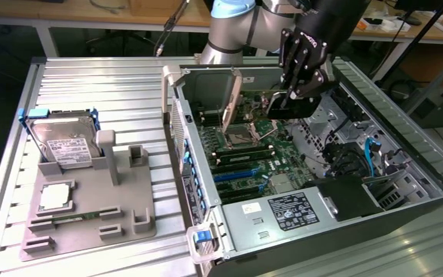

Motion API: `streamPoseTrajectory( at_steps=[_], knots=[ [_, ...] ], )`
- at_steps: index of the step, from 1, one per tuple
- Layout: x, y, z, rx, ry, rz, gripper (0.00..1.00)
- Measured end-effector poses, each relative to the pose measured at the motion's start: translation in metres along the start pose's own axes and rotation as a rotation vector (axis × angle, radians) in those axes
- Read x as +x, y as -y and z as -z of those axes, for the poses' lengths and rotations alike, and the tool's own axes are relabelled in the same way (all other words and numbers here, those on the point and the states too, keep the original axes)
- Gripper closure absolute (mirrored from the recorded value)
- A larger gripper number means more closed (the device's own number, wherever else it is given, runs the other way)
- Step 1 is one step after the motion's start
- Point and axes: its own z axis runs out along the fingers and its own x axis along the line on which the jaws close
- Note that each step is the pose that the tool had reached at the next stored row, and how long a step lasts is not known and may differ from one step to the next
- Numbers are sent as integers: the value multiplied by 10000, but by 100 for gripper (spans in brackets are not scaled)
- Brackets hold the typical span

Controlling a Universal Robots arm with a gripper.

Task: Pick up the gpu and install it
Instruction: 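Insert the gpu into the slot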

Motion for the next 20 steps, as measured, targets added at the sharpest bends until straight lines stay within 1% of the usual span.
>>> streamPoseTrajectory(
  at_steps=[2, 9, 20],
  knots=[
    [0, 0, -48, 0, -1, 0, 73],
    [1, 1, -154, -1, -2, 0, 73],
    [2, 1, -182, 1, -1, 0, 73]
  ],
)
